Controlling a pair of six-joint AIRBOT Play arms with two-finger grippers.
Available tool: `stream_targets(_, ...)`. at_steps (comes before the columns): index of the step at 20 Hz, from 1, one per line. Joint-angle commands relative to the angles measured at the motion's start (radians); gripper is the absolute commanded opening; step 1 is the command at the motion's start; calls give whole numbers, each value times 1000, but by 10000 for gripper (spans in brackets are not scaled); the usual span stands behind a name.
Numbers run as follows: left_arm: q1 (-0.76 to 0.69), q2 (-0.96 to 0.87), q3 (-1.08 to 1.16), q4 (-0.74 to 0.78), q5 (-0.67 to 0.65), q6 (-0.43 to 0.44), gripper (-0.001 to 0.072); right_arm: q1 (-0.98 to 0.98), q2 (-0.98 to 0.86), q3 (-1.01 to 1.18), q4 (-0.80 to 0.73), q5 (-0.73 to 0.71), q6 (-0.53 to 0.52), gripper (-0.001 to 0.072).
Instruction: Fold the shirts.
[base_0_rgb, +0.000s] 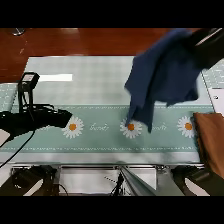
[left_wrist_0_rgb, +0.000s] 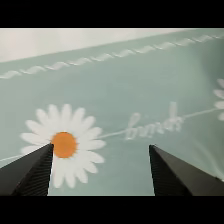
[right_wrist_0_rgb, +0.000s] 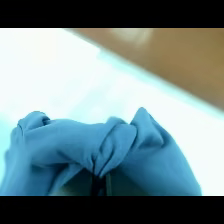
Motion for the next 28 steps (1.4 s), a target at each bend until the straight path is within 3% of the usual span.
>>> stream_targets(1,11,3,-2,112,3,-48,704,111,-3,-337,101,-139,63,30)
stream_targets(4,11,-6,-3,79,3,-63,705,225,-108,-534,284,-340,79,30)
stream_targets(8,11,-43,-21,35,3,-63,705,381,-338,-552,441,-480,72,36)
stream_targets(9,11,-53,-23,25,3,-65,704,392,-378,-552,481,-502,72,245)
stream_targets(10,11,-62,-23,17,2,-65,704,388,-399,-550,512,-507,63,608)
stream_targets(13,8,-74,-23,2,2,-65,704,263,-379,-463,465,-372,32,624)
stream_targets(16,7,-81,-22,-152,-57,-56,705,-23,-277,-354,357,-206,33,624)
stream_targets(19,2,-105,-34,-359,-164,-36,705,-356,-140,-389,266,-127,34,620)
stream_targets(23,-122,-200,-166,-503,-111,25,704,-695,29,-713,258,-113,29,618)
stream_targets(26,-229,-360,-212,-542,-15,40,704,-742,132,-976,348,-190,0,619)
stream_targets(28,-285,-446,-212,-664,143,130,704,-723,148,-1067,420,-204,-12,618)
